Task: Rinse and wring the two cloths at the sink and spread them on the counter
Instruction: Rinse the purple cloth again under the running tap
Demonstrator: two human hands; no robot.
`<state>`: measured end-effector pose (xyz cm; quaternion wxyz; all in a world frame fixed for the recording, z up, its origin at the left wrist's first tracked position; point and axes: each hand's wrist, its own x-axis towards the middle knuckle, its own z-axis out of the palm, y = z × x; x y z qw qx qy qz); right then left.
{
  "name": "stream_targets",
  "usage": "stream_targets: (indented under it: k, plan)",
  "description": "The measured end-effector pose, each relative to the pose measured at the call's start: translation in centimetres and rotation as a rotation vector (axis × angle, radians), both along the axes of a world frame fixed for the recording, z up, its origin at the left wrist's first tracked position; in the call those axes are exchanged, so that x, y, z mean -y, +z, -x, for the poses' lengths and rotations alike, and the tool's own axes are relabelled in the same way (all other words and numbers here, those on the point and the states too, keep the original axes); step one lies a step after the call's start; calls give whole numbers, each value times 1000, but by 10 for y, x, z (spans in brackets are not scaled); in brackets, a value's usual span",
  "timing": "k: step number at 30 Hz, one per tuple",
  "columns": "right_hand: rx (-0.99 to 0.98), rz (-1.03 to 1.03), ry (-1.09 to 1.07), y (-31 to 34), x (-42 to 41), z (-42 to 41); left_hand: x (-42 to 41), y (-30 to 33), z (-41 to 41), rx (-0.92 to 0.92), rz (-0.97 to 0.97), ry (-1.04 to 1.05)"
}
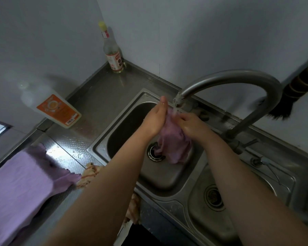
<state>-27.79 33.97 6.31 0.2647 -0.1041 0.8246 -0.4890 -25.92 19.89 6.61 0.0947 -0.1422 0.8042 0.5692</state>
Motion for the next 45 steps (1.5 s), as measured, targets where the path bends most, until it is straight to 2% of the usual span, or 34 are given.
stream_targets:
  k: [3,5,7,8,10,12,13,15,18,22,25,26,29,32,34,36,37,39,41,43,45]
  plan:
    - [-67,45,-162,-4,4,4,0,-18,-10,117,-70,-40]
    - [51,218,-359,0,1,10,-1,-36,-25,149,-192,-119]
    - [172,412,-546,5,-5,15,0,-51,-38,112,-348,-21]
    - [144,407,-586,8,-6,16,0,-55,-39,107,-384,100]
    - [-11,247,-495,11,1,5,-1,-51,-34,116,-437,345]
    - [-111,76,-256,8,20,-19,-4,-39,-25,155,-494,476]
    - [-149,-7,-165,3,28,-28,-8,-32,-21,182,-492,487]
    - [-209,-129,-172,-7,35,-27,-24,-19,-14,231,-467,431]
    - [-231,-83,-378,-11,30,-9,-42,-10,-9,234,-498,451]
    - [-343,-81,-220,-3,43,-27,-29,-13,-3,255,-493,541]
    - [-366,-290,-200,-5,34,-5,-39,-10,-5,336,-578,586]
    - [-363,-294,-223,-6,31,1,-42,-8,-5,339,-604,585]
    - [-428,-123,-213,-2,40,-15,-32,-3,-3,341,-608,560]
    - [-437,-196,-208,-3,40,-19,-21,0,-9,395,-669,428]
    - [-333,-233,-259,-7,27,-3,-21,-7,-13,412,-562,299]
    - [-217,-126,-316,-3,17,5,-17,-13,-18,371,-306,90]
    - [-187,-83,-300,-1,15,5,-13,-16,-19,338,-213,-25]
    - [-136,-34,-198,4,17,2,-5,-16,-20,258,-152,-144]
    - [-58,24,-112,11,18,-2,0,-13,-19,155,-156,-106]
    - [-14,123,-107,13,17,-4,2,-10,-19,68,-162,22]
    - [27,189,-105,12,15,-5,3,-12,-18,-34,-96,29]
